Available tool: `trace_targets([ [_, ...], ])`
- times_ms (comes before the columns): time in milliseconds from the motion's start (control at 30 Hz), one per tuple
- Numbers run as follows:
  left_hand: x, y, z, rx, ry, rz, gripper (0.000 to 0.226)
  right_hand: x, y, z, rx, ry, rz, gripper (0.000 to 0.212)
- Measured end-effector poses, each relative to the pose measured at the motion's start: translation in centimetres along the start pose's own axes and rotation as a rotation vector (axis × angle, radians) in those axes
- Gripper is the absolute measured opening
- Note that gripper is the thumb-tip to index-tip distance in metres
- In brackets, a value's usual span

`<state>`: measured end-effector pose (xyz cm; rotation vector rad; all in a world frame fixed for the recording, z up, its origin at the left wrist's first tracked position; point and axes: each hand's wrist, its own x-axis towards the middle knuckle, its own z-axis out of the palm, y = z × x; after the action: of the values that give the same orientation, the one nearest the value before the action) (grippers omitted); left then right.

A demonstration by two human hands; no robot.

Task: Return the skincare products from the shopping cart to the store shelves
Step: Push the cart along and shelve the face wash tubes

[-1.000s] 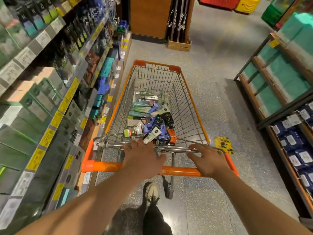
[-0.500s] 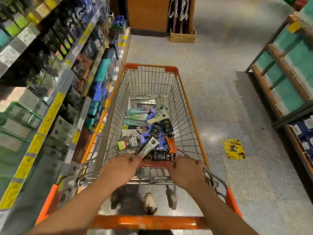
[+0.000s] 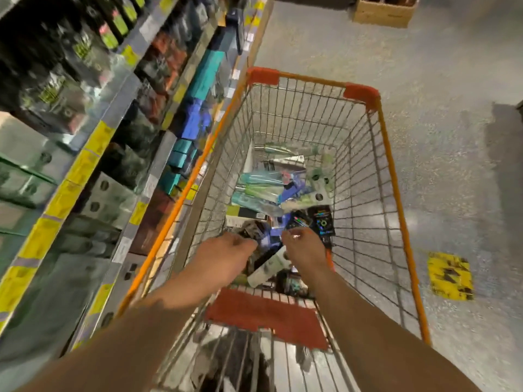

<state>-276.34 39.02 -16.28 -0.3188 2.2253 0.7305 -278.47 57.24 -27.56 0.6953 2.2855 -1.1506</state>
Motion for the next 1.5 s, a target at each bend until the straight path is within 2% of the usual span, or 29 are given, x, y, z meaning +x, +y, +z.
trace_targets([
  [100,4.8,-1.1,0.4,-0.103,-0.005,-0.074,0.037,6.8,-0.5,2.5,0.113,0.026,0.007,0.038],
  [133,5.9,-1.3,0.5,-0.165,-0.008,-0.110,0.033,8.8,-0.9,3.2,0.136,0.046,0.014,0.035],
  [200,7.6,-1.6,0.7,-0.358,0.044,-0.178,0.029,12.6,-2.0,4.2,0.104,0.094,-0.017,0.031],
  [267,8.9,-2.1,0.7,-0.454,0.093,-0.215,0.029,15.7,-2.9,5.5,0.056,0.094,-0.051,0.035],
  [367,10.6,-2.8,1.1,-0.562,0.117,-0.268,0.053,19.3,-3.1,7.8,0.121,0.041,0.020,0.046],
  [433,10.8,-3.0,1.0,-0.606,0.122,-0.291,0.066,20.3,-3.2,8.5,0.136,0.019,0.057,0.040],
  [600,10.2,-3.5,0.8,-0.627,0.126,-0.258,0.057,19.4,-3.5,8.3,0.151,0.014,0.044,0.024],
  [700,9.4,-3.4,0.8,-0.668,0.129,-0.227,0.056,17.0,-4.1,8.0,0.149,0.093,-0.048,0.019],
  [800,7.6,-2.5,0.5,-0.634,0.159,-0.187,0.039,14.6,-4.9,6.1,0.208,0.126,-0.111,0.023],
  [900,5.4,-1.2,0.0,-0.658,0.168,-0.152,0.031,11.4,-5.8,2.9,0.247,0.174,-0.178,0.026],
  [1000,2.8,0.0,-1.0,-0.807,0.188,-0.083,0.021,7.6,-6.7,-0.2,0.293,0.226,-0.259,0.027],
  [1067,0.9,0.8,-2.3,-1.000,0.222,-0.013,0.009,4.5,-8.0,-2.1,0.314,0.230,-0.335,0.025],
  [1133,-1.3,1.2,-3.9,-1.104,0.267,0.077,0.008,0.8,-10.1,-3.7,0.332,0.224,-0.410,0.022],
  [1267,-6.2,1.1,-6.8,-0.982,0.374,0.301,0.014,-7.2,-15.4,-6.2,0.292,0.206,-0.622,0.017],
  [1333,-9.1,0.9,-8.5,-0.852,0.382,0.378,0.033,-11.2,-18.0,-6.6,0.301,0.162,-0.714,0.018],
  [1433,-14.6,0.1,-11.4,-0.582,0.430,0.411,0.054,-16.9,-21.9,-6.8,0.283,0.107,-0.845,0.022],
  [1500,-18.2,-0.9,-12.8,-0.540,0.438,0.434,0.049,-20.8,-24.5,-6.8,0.274,0.044,-0.946,0.022],
])
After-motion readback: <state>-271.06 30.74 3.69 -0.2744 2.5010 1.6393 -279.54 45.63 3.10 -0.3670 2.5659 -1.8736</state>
